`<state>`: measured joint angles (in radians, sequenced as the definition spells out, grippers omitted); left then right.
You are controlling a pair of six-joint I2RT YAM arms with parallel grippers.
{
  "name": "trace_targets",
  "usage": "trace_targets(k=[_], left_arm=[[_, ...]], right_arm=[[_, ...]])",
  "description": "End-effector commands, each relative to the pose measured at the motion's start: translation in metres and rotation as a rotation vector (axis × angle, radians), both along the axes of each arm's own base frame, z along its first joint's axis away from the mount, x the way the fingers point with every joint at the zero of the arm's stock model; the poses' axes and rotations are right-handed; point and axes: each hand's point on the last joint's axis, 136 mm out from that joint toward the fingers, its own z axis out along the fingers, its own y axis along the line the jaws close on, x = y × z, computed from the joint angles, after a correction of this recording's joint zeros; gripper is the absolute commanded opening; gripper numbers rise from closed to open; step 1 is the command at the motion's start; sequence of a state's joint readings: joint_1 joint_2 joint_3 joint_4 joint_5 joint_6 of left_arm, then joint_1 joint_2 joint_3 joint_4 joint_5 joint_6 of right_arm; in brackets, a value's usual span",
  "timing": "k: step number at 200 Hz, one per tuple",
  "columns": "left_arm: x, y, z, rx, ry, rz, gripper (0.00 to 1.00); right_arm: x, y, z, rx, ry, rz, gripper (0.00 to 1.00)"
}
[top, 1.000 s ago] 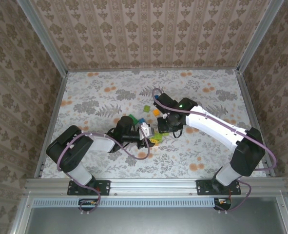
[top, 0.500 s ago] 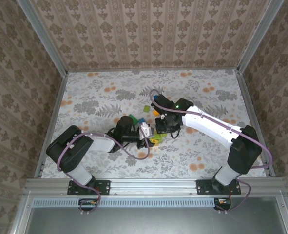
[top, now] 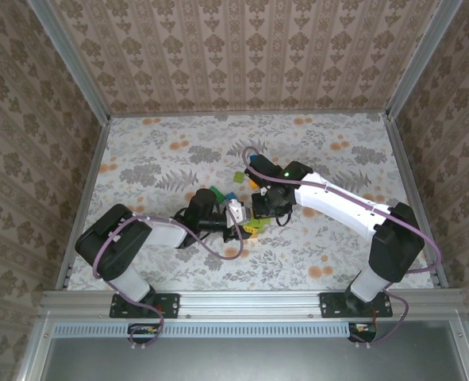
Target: Assemble a carrot with lego
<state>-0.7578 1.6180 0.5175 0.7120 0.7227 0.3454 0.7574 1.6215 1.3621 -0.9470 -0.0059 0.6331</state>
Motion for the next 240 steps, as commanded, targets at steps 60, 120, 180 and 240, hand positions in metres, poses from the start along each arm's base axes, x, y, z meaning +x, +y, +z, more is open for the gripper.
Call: trace_targets(k=[60, 120, 180, 240], left_arm=[[-0.008, 0.007, -0.018, 0.041, 0.030, -0.017, 0.35], [-0.008, 0.008, -0.020, 0.043, 0.030, -0.013, 0.35], [-0.007, 0.008, -0.021, 0.045, 0.031, -0.011, 0.35], [-0.007, 0.009, -0.022, 0.047, 0.028, -0.008, 0.34]], right_arm=[[-0.009, -0.006, -0.021, -0.084, 0.053, -0.022, 0.19], [-0.013, -0.005, -0.022, -0.121, 0.049, -0.016, 0.19], [-0.014, -0.005, -0.025, -0.179, 0.059, 0.006, 0.19], [-0.015, -0.003, -0.026, -0.225, 0.062, 0.025, 0.19]])
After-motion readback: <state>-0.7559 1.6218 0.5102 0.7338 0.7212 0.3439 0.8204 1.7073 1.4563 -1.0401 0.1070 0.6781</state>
